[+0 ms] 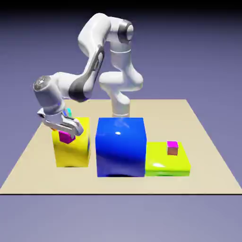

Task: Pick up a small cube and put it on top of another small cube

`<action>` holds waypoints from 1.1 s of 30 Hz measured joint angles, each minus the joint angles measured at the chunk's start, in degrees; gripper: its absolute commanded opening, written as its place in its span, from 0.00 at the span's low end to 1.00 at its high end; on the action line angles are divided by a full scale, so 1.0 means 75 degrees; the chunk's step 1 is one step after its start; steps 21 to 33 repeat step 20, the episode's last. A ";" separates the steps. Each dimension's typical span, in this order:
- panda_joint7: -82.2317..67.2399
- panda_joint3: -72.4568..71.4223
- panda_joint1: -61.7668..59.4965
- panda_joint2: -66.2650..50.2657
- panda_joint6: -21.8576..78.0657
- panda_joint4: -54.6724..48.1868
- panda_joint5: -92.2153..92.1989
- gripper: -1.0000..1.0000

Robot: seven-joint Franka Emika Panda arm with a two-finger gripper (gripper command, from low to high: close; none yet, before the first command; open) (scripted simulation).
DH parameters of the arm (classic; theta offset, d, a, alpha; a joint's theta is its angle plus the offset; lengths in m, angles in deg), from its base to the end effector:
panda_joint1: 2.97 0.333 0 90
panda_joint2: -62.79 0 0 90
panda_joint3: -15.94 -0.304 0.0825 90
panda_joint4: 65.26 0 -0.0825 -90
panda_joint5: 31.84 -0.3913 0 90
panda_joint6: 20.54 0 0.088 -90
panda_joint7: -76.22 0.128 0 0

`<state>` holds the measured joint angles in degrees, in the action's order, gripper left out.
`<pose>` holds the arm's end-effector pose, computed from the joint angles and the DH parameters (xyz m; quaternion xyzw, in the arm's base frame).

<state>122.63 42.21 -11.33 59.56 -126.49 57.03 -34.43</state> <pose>0.4190 -0.2838 0.3245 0.7420 -0.6493 -0.1669 0.0091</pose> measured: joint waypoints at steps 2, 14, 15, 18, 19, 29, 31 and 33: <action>0.0327 0.0050 -0.0386 0.0552 0.0303 0.0192 0.0171 0.00; 0.1720 0.0323 -0.1638 0.2899 0.1022 0.1570 0.0928 0.00; 0.1714 0.0344 -0.1647 0.2881 0.0729 0.1846 0.0939 0.00; 0.1708 0.0378 -0.1662 0.2850 0.0246 0.2305 0.0977 1.00; 0.1708 0.0378 -0.1662 0.2850 0.0246 0.2305 0.0977 1.00; 0.1713 0.0357 -0.1653 0.2868 0.0538 0.2029 0.0966 1.00; 0.1713 0.0357 -0.1653 0.2868 0.0538 0.2029 0.0966 1.00; 0.1713 0.0357 -0.1653 0.2868 0.0538 0.2029 0.0966 1.00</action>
